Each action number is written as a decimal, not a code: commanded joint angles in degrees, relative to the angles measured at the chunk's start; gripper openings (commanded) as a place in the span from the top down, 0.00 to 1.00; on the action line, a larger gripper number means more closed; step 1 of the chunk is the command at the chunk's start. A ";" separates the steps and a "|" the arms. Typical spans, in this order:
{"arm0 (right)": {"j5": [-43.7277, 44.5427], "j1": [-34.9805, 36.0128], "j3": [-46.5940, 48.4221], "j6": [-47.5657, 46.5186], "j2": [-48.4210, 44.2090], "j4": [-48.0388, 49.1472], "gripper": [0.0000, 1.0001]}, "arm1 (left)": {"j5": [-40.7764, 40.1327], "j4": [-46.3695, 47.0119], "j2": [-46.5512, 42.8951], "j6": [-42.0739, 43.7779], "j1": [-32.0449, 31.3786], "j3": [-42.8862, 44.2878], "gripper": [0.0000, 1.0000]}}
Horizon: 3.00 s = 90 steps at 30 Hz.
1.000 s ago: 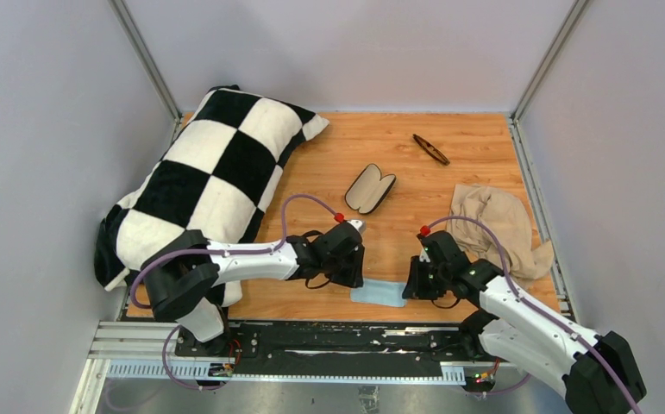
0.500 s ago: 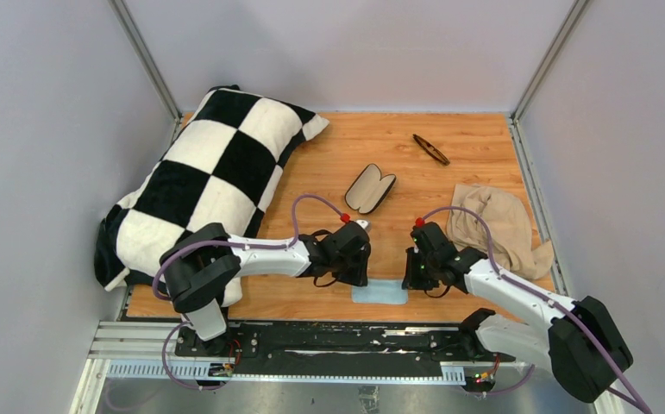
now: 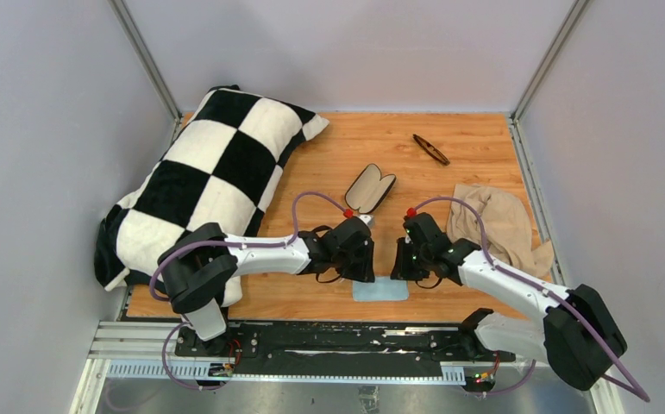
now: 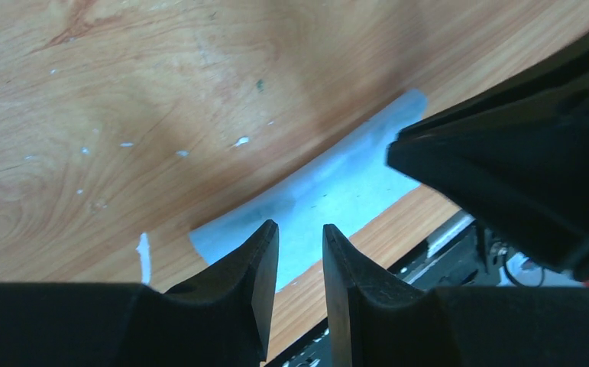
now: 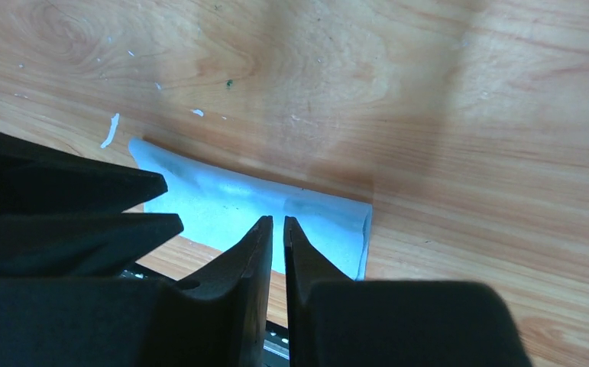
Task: Organize the sunglasses
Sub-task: Fold the glasses cleaning cloth at the center of the board, then adjust the sunglasses case at the center of the board.
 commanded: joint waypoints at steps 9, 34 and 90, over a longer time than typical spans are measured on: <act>3.54 1.42 -0.58 2.26 0.72 1.24 0.82 | -0.85 4.67 3.35 -1.66 0.43 -0.15 0.67; 6.90 0.30 -1.02 -1.50 8.63 3.18 0.84 | -5.73 1.28 0.74 1.19 1.61 -3.80 0.65; 14.17 -9.84 8.57 -9.82 -12.45 -15.52 0.66 | -11.26 -33.04 32.16 30.73 23.23 58.60 0.63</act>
